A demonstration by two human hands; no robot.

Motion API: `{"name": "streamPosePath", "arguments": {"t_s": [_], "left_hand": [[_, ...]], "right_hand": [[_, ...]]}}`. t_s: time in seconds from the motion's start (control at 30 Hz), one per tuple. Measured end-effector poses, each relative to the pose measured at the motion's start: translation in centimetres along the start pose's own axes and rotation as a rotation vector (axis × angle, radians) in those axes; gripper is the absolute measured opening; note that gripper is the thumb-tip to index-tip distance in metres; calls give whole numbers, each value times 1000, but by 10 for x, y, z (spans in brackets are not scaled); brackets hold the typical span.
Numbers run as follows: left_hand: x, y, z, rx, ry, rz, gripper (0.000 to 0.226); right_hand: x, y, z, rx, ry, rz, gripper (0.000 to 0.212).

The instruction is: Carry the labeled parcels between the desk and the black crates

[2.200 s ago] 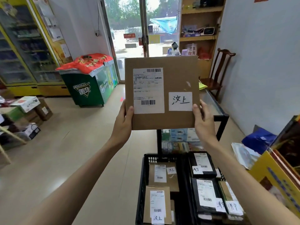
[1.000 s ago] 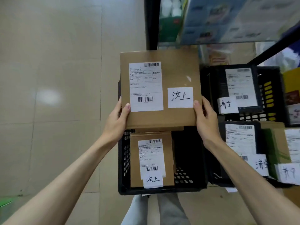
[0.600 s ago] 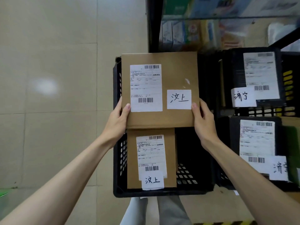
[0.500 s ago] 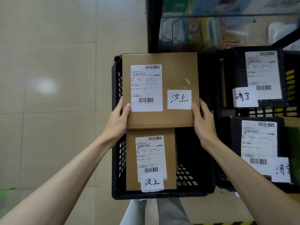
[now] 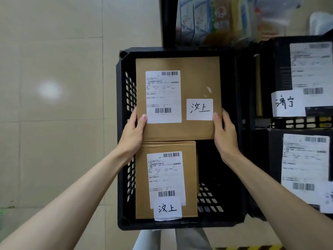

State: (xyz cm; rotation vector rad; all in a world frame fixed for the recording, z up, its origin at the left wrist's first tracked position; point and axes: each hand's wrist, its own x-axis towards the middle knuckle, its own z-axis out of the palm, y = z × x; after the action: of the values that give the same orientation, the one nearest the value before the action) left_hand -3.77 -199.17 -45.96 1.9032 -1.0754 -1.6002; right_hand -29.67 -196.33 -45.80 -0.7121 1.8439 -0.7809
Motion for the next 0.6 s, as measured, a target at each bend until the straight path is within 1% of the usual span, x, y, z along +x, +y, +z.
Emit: {"name": "streamPosePath", "arguments": {"t_s": [0.1,0.17,0.23,0.33,0.37,0.4,0.5,0.6], "left_hand": [[-6,10,0,72,46,14,61],[-10,19,-1,223,100,121,63],[-15,28,-3,413,131,292,59],[-17,38,-3,776,77,522,51],[-16,36,-2,889,54,581,50],[-15,35,0,987,31,625,52],[-9,19,4,1156,21,680,56],[-5,7,6,1204,14,666,56]], "right_hand": [[-1,-11,-5,-120,-33,3,48],[-2,-21,-9,-283,-41,-41,57],[-7,-35,-11,-501,-52,-180,57],[-13,-52,-8,-839,-68,-468,47],[-13,-53,-7,-935,-102,-519,45],[-13,-52,-6,-1012,-143,-529,44],[-12,-40,-2,-1100,-204,-499,48],[-9,-34,-2,-1092,-203,-509,48]]}}
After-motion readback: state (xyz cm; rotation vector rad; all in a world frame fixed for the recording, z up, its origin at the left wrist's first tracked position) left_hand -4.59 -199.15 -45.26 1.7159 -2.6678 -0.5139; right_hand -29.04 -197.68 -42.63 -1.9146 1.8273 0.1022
